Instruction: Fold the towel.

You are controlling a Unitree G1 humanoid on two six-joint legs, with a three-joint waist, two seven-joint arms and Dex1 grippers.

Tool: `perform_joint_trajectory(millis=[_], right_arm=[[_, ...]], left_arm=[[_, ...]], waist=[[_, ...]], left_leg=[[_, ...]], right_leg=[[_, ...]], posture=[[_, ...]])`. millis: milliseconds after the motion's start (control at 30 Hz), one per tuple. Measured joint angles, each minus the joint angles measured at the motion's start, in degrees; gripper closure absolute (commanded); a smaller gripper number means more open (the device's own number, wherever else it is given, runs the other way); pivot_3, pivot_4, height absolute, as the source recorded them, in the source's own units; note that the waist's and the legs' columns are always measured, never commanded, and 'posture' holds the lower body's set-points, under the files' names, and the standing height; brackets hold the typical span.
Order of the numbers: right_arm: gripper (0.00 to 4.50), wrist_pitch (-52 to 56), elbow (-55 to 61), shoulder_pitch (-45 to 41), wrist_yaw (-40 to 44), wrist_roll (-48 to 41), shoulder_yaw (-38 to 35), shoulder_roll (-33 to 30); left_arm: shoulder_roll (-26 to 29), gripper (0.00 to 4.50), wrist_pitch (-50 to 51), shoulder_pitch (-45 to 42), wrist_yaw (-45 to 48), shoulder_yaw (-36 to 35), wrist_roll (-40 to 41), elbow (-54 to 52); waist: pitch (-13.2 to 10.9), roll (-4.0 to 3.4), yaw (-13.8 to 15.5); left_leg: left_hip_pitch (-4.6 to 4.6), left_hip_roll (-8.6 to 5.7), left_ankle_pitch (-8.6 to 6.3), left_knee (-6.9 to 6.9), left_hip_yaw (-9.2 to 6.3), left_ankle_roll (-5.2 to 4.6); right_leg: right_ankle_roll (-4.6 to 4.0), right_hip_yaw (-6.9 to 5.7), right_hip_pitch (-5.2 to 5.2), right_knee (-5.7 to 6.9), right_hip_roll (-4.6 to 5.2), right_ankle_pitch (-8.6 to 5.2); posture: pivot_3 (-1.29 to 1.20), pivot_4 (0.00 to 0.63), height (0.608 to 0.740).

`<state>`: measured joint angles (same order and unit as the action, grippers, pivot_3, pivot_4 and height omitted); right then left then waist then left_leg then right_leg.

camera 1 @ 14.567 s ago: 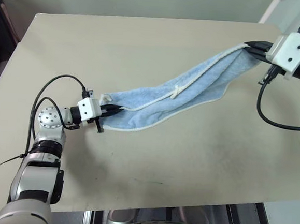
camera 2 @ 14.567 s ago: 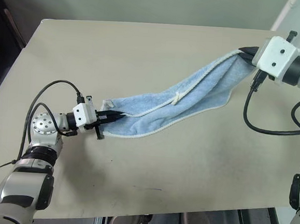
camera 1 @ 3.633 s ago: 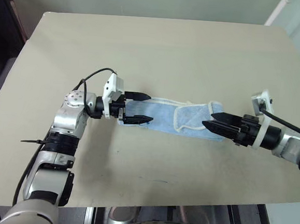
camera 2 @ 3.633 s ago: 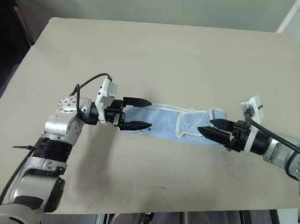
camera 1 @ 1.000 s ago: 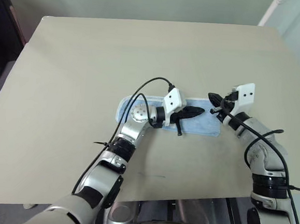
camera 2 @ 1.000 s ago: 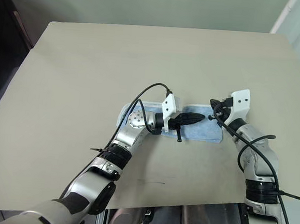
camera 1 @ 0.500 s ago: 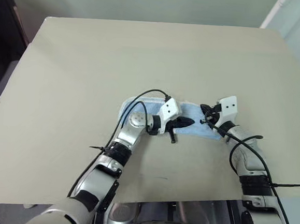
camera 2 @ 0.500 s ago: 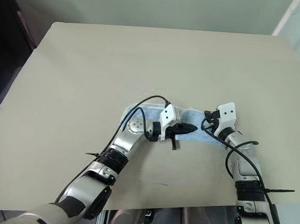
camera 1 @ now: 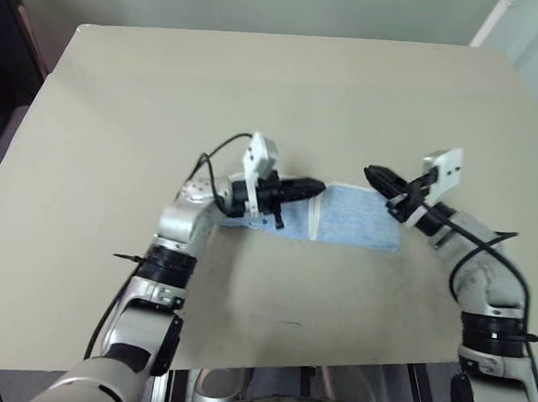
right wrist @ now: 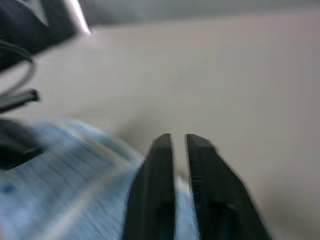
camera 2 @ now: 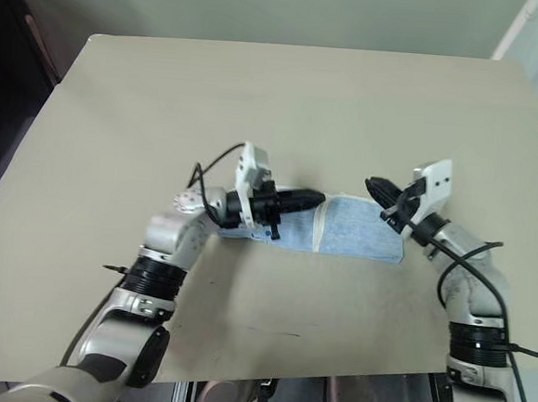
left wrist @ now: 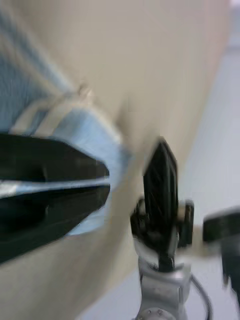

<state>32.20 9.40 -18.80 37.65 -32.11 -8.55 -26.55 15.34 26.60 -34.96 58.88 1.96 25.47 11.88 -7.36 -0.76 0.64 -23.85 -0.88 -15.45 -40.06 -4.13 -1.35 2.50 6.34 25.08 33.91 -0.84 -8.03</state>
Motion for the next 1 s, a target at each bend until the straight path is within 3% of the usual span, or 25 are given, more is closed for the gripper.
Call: perform_joint_trajectory(millis=[267, 300, 467, 600, 767, 867, 1000], right_arm=[[0.17, 6.2, 6.6, -1.4, 6.2, -5.0, 2.8, -5.2], [0.00, 6.8, 7.4, -1.8, 6.7, -5.5, 3.7, -5.1], [0.00, 8.2, 10.3, -3.5, 8.3, -6.5, 7.9, -4.8], [0.00, 7.8, 9.2, -5.1, 8.2, -5.0, 10.5, -3.0], [0.00, 5.2, 6.5, -5.6, 7.8, -1.3, 13.6, -0.6], [0.00, 4.5, 5.8, -6.1, 7.6, -0.8, 14.0, 0.4], [0.00, 3.9, 4.0, -6.5, 6.6, 0.2, 13.9, 1.5]], left_arm=[[11.8, 0.29, 14.2, -0.7, -7.6, -10.5, 5.3, -2.9], [13.1, 0.03, 17.0, -0.1, -8.6, -12.5, 6.7, -3.1], [19.5, 0.03, 30.5, 6.2, -13.0, -20.7, 13.2, -7.7], [20.5, 0.03, 40.8, 11.6, -17.4, -27.3, 19.8, -13.7], [20.6, 0.03, 60.8, 13.7, -24.2, -38.1, 28.6, -15.6], [21.4, 0.03, 64.8, 15.1, -29.5, -38.4, 32.3, -15.5], [26.8, 0.03, 65.5, 19.1, -38.6, -32.1, 44.3, -11.0]], waist=[[0.0, 0.03, -0.9], [0.0, 0.03, -1.0], [0.0, 0.05, -1.0], [0.0, 0.14, -0.6], [0.0, 0.16, -0.6], [0.0, 0.20, -0.6], [-0.1, 0.28, -0.7]], left_leg=[[0.03, 0.09, 0.01, 0.10, 0.01, 0.03], [0.03, 0.11, 0.01, 0.13, 0.00, 0.03], [0.03, 0.16, 0.16, 0.16, 0.00, 0.30], [0.02, 0.14, 0.15, 0.13, -0.01, 0.30], [0.04, 0.13, 0.13, 0.15, -0.01, 0.36], [0.13, 0.12, 0.15, 0.15, -0.02, 0.51], [0.33, 0.07, 0.11, 0.16, -0.04, 0.73]], right_leg=[[-0.12, 0.06, 0.16, 0.10, -0.12, -0.09], [-0.14, 0.05, 0.17, 0.10, -0.14, -0.08], [-0.25, 0.03, 0.21, 0.10, -0.17, -0.13], [-0.30, -0.02, 0.21, 0.10, -0.13, -0.17], [-0.40, -0.02, 0.30, 0.30, -0.15, -0.15], [-0.48, 0.03, 0.33, 0.48, -0.16, -0.15], [-0.69, 0.09, 0.41, 1.03, -0.21, -0.27]], posture=[[0.00, 0.150, 0.740], [0.00, 0.150, 0.740], [0.00, 0.150, 0.740], [0.00, 0.150, 0.740], [0.00, 0.150, 0.740], [0.00, 0.150, 0.740], [0.00, 0.150, 0.740]])
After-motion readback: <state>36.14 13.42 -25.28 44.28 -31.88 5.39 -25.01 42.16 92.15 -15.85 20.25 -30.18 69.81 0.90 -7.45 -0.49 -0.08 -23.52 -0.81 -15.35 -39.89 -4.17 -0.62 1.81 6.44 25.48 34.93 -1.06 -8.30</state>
